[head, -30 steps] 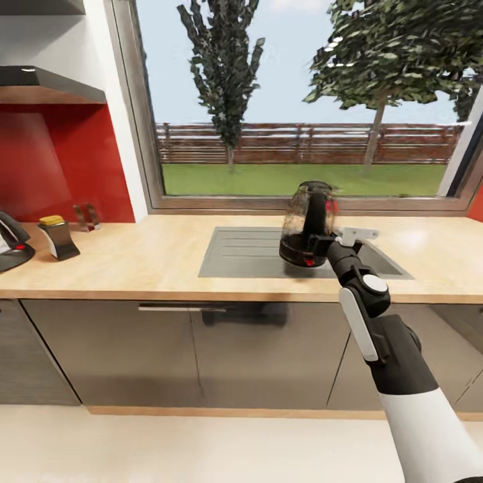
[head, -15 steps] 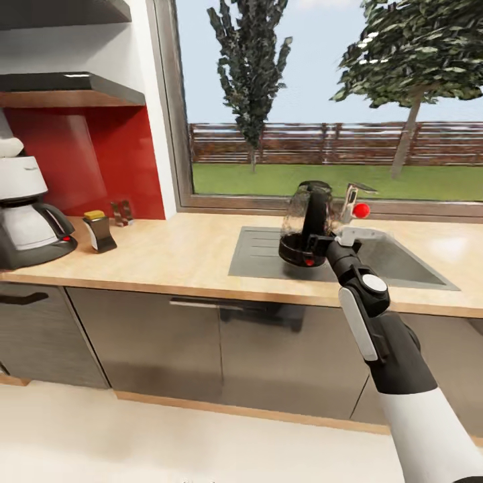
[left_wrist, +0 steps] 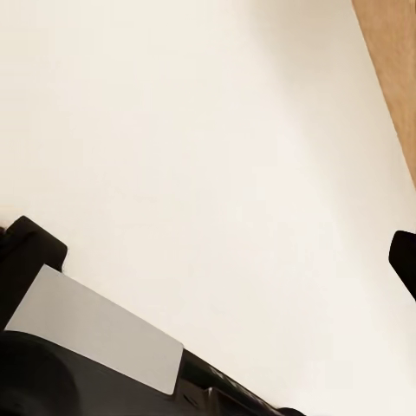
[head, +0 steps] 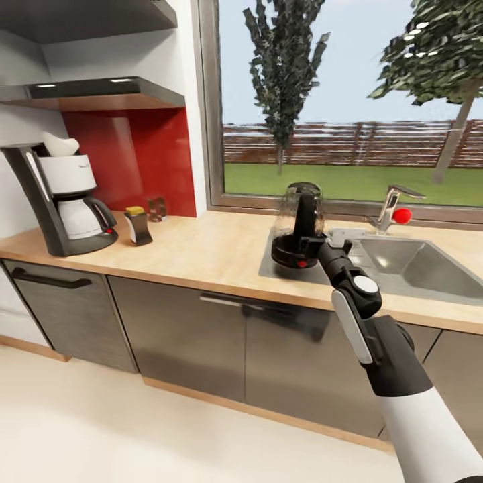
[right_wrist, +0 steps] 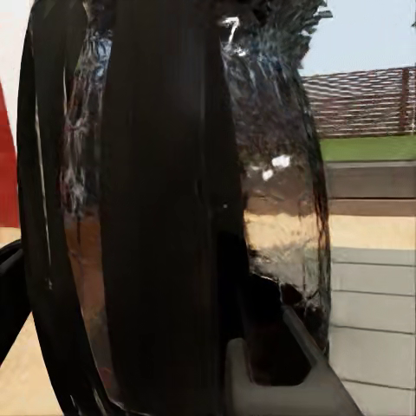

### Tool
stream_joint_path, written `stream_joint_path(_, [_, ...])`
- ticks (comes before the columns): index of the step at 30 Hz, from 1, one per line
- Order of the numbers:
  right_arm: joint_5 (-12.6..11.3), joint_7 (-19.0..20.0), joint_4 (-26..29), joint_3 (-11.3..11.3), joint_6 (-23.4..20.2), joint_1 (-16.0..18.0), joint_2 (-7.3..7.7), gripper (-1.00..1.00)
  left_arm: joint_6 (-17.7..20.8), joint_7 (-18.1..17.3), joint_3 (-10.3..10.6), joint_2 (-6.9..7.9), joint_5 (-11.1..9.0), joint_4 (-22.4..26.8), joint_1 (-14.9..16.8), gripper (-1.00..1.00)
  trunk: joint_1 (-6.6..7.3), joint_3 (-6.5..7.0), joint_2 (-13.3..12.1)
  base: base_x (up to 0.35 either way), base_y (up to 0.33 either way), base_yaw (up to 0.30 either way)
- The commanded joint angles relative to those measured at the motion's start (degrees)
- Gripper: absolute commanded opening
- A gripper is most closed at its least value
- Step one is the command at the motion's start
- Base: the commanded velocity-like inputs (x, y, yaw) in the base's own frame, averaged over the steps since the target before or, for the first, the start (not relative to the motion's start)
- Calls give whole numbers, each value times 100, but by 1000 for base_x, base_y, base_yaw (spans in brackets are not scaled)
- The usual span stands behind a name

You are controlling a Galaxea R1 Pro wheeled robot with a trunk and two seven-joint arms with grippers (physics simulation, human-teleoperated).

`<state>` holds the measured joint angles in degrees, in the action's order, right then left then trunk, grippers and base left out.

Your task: Set up a coffee station on the kitchen countertop: keep the coffee maker on the countertop, move the bottle of coffee from the kitchen shelf to the counter next to the coffee maker, place a paper coffee filter on top of the coffee maker, put the saucer next to the coffee maker with the coffee cup on the saucer, and place the electric kettle next to the coffee maker.

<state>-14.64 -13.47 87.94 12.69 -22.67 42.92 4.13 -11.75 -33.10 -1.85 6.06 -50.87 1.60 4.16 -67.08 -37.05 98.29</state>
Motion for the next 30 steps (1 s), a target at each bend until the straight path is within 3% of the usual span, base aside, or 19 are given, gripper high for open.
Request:
stream_joint_path(1, [-41,-59,12,17,-18,5,6,-100,-20,-21,-18,0,16,-10,6,100,1,-5,3,0,0,272])
stream_joint_path(30, [-47,-58,12,41,-11,5,4,-100,-20,-21,-26,1,16,-10,6,100,1,-5,3,0,0,261])
